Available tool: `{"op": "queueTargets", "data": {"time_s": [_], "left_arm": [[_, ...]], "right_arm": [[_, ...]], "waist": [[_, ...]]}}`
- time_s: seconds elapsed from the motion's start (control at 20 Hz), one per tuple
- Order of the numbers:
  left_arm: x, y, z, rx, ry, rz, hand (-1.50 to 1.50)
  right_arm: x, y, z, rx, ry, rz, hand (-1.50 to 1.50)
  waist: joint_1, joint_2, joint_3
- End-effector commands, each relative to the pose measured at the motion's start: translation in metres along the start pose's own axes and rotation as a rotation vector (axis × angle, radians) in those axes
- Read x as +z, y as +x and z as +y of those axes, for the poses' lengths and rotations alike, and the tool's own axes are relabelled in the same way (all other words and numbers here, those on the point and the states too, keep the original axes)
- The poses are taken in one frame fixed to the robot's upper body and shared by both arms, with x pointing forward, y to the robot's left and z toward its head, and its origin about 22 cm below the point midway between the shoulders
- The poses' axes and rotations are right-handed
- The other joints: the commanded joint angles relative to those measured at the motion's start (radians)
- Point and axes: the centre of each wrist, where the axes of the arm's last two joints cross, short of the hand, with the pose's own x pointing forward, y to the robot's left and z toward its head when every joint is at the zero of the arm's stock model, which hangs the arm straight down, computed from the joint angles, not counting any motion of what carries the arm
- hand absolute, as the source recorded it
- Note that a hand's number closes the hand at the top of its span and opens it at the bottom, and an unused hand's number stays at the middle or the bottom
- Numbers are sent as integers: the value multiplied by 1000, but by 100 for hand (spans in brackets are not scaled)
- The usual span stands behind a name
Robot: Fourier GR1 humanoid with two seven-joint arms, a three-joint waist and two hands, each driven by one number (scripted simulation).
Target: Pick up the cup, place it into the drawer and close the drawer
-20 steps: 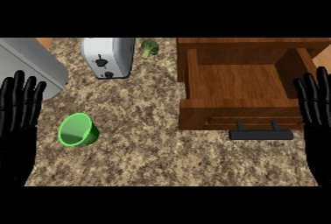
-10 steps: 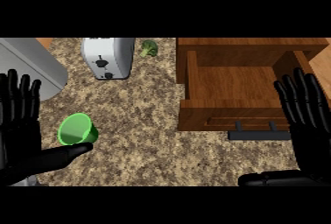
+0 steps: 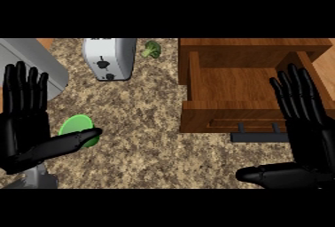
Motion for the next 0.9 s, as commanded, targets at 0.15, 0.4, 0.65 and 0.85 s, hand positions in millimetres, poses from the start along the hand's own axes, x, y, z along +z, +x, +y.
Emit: {"op": "queueTargets", "data": {"time_s": [0.15,0.4,0.65,0.85], "left_arm": [[-3,11,-12,-10,24,27,-150],[0,-3,-6,-19,43,52,-150],[21,-16,14,-22,85,86,-150],[14,-38,9,-37,84,126,-150]], "right_arm": [[-9,3,-16,-15,-2,-3,-150],[-12,-7,-12,-10,-10,-12,-150],[6,9,12,-14,-27,-23,-150],[-10,2,-4,4,-4,-10,-150]], "waist": [[1,-1,0],[1,0,0],[1,-1,0],[0,0,0]]}}
